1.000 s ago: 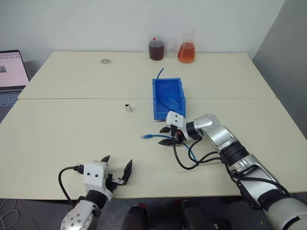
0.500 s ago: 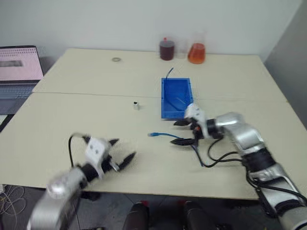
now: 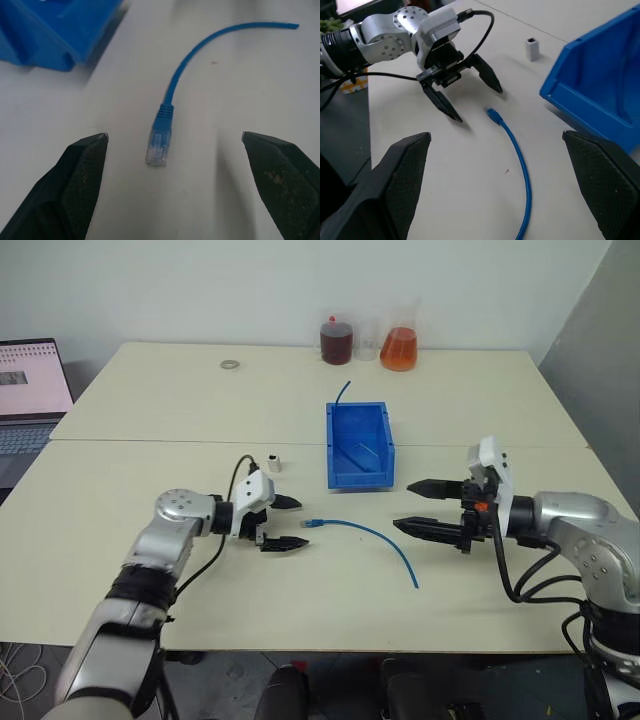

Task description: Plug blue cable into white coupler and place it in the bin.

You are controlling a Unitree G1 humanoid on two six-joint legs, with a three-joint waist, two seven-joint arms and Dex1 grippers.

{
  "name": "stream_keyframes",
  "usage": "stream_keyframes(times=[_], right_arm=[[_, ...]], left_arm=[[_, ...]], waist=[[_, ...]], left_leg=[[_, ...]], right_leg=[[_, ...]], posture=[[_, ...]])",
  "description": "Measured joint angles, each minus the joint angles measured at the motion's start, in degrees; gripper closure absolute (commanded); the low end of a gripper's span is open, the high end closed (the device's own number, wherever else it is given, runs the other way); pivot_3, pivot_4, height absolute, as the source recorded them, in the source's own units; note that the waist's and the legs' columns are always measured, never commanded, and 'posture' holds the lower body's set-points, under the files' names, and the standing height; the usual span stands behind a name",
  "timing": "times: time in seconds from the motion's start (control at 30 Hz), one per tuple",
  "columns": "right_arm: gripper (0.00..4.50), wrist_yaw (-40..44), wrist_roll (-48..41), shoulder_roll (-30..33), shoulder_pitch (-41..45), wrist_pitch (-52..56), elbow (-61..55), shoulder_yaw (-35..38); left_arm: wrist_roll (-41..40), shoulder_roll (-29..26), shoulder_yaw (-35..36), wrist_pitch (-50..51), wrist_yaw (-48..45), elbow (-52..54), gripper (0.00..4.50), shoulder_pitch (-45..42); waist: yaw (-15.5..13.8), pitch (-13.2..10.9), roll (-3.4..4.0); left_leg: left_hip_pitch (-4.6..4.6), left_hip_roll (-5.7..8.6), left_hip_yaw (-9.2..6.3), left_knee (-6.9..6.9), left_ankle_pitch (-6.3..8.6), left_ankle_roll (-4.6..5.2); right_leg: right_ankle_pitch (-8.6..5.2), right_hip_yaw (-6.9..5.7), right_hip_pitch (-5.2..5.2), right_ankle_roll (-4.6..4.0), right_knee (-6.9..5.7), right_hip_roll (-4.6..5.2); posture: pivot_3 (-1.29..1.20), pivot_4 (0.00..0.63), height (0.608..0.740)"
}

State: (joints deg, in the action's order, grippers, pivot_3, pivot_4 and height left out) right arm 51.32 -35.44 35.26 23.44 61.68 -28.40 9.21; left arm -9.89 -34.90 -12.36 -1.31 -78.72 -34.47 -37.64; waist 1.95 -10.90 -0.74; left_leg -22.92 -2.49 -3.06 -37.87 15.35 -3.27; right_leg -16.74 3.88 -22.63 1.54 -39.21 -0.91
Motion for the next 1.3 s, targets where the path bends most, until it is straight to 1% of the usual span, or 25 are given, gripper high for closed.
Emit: stream_keyframes(times=[0.07,0.17,0.2,0.23,0.37,0.53,0.57,0.67,0.7,0.83,0.93,0.97,1.03,1.1,1.13,1.17,1.2,1.3], right_arm=[[0.00,-2.3,-1.3,0.0,-1.7,1.2,-1.8,1.6],[0.00,-5.4,-3.3,0.1,-3.6,2.5,-4.3,3.7],[0.00,-6.3,-4.1,0.2,-4.6,2.8,-4.9,4.5],[0.00,-6.9,-4.2,0.2,-5.1,2.8,-5.2,4.8],[0.00,-8.4,-4.7,0.8,-7.6,2.6,-5.2,5.3],[0.00,-9.1,-5.3,1.7,-7.6,1.3,-4.7,5.3],[0.00,-9.2,-5.3,1.7,-7.6,1.1,-4.4,5.2],[0.00,-9.7,-5.4,1.8,-7.5,0.3,-3.4,5.2],[0.00,-9.8,-5.5,1.8,-7.5,0.0,-3.2,5.1],[0.00,-10.2,-6.3,1.8,-7.5,-0.1,-3.1,4.4],[0.00,-11.8,-6.9,1.2,-7.2,0.0,-3.1,4.5],[0.00,-13.8,-7.8,-0.4,-6.6,0.3,-3.2,5.0],[0.00,-16.7,-9.2,-3.1,-6.0,0.6,-3.6,6.0],[0.00,-21.4,-12.8,-7.9,-4.9,1.7,-4.8,7.2],[0.00,-23.2,-14.5,-9.9,-4.5,2.1,-5.5,7.5],[0.00,-25.7,-17.7,-12.0,-4.2,2.8,-6.2,7.7],[0.00,-27.8,-20.4,-13.5,-4.1,3.3,-6.6,7.8],[0.00,-31.4,-26.2,-14.9,-3.6,4.0,-6.7,7.9]], left_arm=[[1.2,0.5,-0.5,-4.2,-1.7,-3.7,0.50,-1.4],[2.3,0.9,-0.6,-9.2,-3.1,-8.5,1.16,-3.1],[2.3,1.4,-0.3,-10.2,-3.1,-9.9,1.48,-3.5],[2.3,1.8,0.0,-10.7,-3.1,-10.9,1.62,-3.7],[3.3,3.6,0.5,-12.9,-2.9,-15.2,2.46,-5.6],[3.7,4.8,1.5,-14.3,-2.5,-17.5,3.30,-6.2],[3.7,5.0,1.5,-14.4,-2.3,-17.7,3.59,-6.2],[3.8,5.0,1.6,-15.4,-2.3,-17.7,4.16,-5.9],[3.7,5.0,1.8,-15.4,-2.3,-17.5,4.24,-5.6],[3.5,4.6,2.7,-13.4,-2.8,-14.7,4.25,-3.9],[2.5,4.1,3.5,-7.1,-2.6,-7.9,4.25,-1.3],[0.7,4.0,4.2,0.3,-0.8,-2.2,4.25,0.7],[-2.7,5.0,5.5,9.5,2.3,5.7,4.25,2.0],[-8.2,6.5,7.9,21.2,7.7,18.0,4.25,2.9],[-10.5,7.5,9.1,25.4,10.4,23.0,4.25,2.7],[-13.7,8.9,10.7,30.8,14.1,29.2,4.25,2.1],[-16.4,10.3,12.1,35.1,17.5,33.2,4.25,1.6],[-21.6,13.3,14.5,43.1,24.2,39.7,4.25,0.4]], waist=[[0.0,0.0,-0.01],[-0.1,0.0,-0.01],[-0.1,0.0,-0.02],[-0.1,0.0,-0.02],[-0.1,0.0,-0.04],[-0.1,0.1,-0.03],[-0.1,0.1,-0.04],[-0.1,0.1,-0.04],[-0.1,0.1,-0.04],[0.0,0.1,-0.03],[0.0,0.1,-0.03],[0.0,0.1,-0.05],[0.0,0.1,-0.08],[-0.1,0.0,-0.08],[-0.2,0.1,-0.08],[-0.2,0.1,-0.08],[-0.2,0.1,-0.08],[-0.1,0.1,-0.08]], left_leg=[[-0.01,-0.02,-0.03,-0.01,0.00,0.00],[0.02,-0.01,-0.02,-0.02,0.00,0.01],[0.02,-0.01,-0.03,-0.03,0.00,0.01],[0.03,-0.01,-0.02,-0.06,0.00,0.01],[0.05,0.02,-0.03,-0.09,0.00,0.01],[0.08,0.03,-0.03,-0.09,-0.01,0.02],[0.08,0.03,-0.03,-0.10,-0.01,0.02],[0.10,0.02,-0.03,-0.09,-0.01,0.02],[0.10,0.02,-0.03,-0.09,-0.01,0.02],[0.11,0.01,-0.02,-0.09,-0.01,0.02],[0.10,-0.01,-0.03,-0.09,-0.01,0.02],[0.07,-0.02,-0.04,-0.09,-0.01,0.01],[-0.01,-0.07,-0.11,-0.13,-0.01,0.01],[-0.04,-0.08,-0.18,-0.13,-0.02,0.00],[-0.04,-0.07,-0.19,-0.14,-0.02,-0.01],[-0.01,-0.05,-0.16,-0.13,-0.02,-0.01],[0.00,-0.06,-0.14,-0.13,-0.02,-0.01],[0.05,-0.04,-0.10,-0.13,-0.02,-0.01]], right_leg=[[0.00,-0.04,-0.02,0.00,-0.02,-0.01],[0.00,-0.01,-0.01,0.01,-0.07,-0.02],[-0.01,-0.01,0.02,0.01,-0.09,-0.01],[-0.01,0.00,0.02,0.02,-0.11,-0.01],[-0.01,0.01,0.03,0.02,-0.18,-0.01],[-0.01,0.02,0.04,0.03,-0.22,-0.01],[-0.01,0.02,0.04,0.03,-0.22,-0.01],[-0.01,0.02,0.05,0.02,-0.23,-0.01],[-0.01,0.02,0.05,0.02,-0.24,-0.01],[-0.01,0.03,0.04,0.02,-0.26,-0.01],[-0.01,0.04,0.04,0.02,-0.27,-0.02],[-0.01,0.04,-0.01,0.02,-0.31,-0.02],[-0.01,0.00,-0.05,0.02,-0.35,-0.04],[-0.01,-0.04,-0.06,0.02,-0.38,-0.03],[-0.01,-0.03,-0.05,0.02,-0.39,-0.03],[-0.01,0.00,-0.03,0.02,-0.36,-0.02],[-0.01,0.02,-0.02,0.02,-0.36,-0.02],[-0.01,0.05,-0.01,0.02,-0.38,-0.01]], posture=[[0.00,0.150,0.740],[0.00,0.150,0.740],[0.00,0.150,0.740],[0.00,0.150,0.740],[0.00,0.150,0.740],[0.00,0.150,0.740],[0.00,0.150,0.740],[0.00,0.150,0.740],[0.00,0.150,0.740],[0.00,0.150,0.740],[0.00,0.150,0.740],[0.00,0.150,0.740],[0.00,0.150,0.740],[0.00,0.150,0.740],[0.00,0.150,0.740],[0.00,0.150,0.740],[0.00,0.150,0.740],[0.00,0.150,0.740]])
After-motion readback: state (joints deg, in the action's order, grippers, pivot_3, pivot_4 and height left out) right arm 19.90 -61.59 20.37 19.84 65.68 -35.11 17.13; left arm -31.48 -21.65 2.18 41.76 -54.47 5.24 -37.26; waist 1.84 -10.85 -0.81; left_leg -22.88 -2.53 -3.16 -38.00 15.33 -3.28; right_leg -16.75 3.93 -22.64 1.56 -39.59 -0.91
